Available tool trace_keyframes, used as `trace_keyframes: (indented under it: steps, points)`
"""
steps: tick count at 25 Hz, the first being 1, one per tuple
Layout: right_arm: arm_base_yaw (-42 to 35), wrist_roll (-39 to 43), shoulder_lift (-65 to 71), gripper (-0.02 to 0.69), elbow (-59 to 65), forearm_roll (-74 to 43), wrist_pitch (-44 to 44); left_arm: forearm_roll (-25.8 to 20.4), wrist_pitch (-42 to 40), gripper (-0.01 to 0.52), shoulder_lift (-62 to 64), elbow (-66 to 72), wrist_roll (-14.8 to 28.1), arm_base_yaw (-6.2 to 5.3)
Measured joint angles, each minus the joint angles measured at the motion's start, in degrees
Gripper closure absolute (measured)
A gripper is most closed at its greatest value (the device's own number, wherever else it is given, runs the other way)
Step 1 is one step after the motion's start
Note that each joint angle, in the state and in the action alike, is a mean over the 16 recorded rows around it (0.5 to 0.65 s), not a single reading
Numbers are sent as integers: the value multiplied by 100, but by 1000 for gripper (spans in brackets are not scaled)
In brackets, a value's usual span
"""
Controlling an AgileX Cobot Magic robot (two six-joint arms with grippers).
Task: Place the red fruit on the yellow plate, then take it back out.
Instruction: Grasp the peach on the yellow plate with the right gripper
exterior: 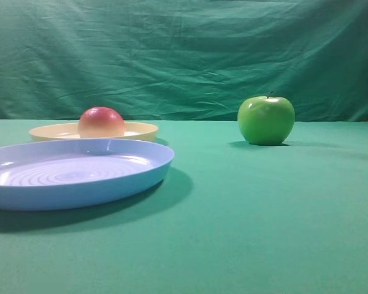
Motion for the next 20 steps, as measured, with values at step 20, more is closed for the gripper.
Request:
trace_keyframes:
  steps: [20]
  points:
    - [-218, 408, -3046, 665, 3589, -915, -1411, 0, 0, 514, 0, 0, 0, 0]
